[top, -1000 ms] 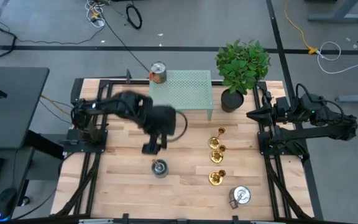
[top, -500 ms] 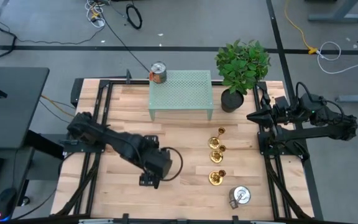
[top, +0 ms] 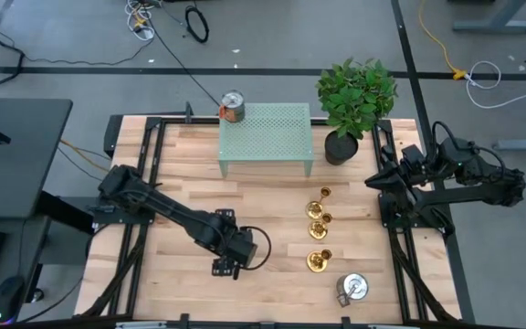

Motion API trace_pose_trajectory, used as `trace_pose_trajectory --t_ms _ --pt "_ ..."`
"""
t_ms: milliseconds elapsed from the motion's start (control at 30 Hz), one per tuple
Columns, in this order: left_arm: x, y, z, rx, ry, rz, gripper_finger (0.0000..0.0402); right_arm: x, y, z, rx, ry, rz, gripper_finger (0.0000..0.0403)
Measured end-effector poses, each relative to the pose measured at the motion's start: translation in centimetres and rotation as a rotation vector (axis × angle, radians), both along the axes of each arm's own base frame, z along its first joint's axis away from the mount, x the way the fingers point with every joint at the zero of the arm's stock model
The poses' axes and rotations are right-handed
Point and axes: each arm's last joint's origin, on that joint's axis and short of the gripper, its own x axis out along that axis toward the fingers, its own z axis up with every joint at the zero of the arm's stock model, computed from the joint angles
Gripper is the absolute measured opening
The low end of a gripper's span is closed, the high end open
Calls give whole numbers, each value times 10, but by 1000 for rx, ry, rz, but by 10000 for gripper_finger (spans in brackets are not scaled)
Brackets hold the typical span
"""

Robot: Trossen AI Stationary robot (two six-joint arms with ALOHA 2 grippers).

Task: Pick & Place candle stick holders
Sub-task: Put the left silver scented candle on the shelf aligned with the other silver scented candle

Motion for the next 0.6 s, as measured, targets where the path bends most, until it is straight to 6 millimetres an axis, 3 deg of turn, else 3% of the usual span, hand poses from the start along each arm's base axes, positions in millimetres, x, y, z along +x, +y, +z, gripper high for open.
trace_pose_trajectory --t_ms 267,600 --pt "5 9 -25 -45 -13 -7 394 2 0 -4 -8 15 0 37" --pt "10 19 -28 -56 -22 -3 394 8 0 -18 -23 56 0 37"
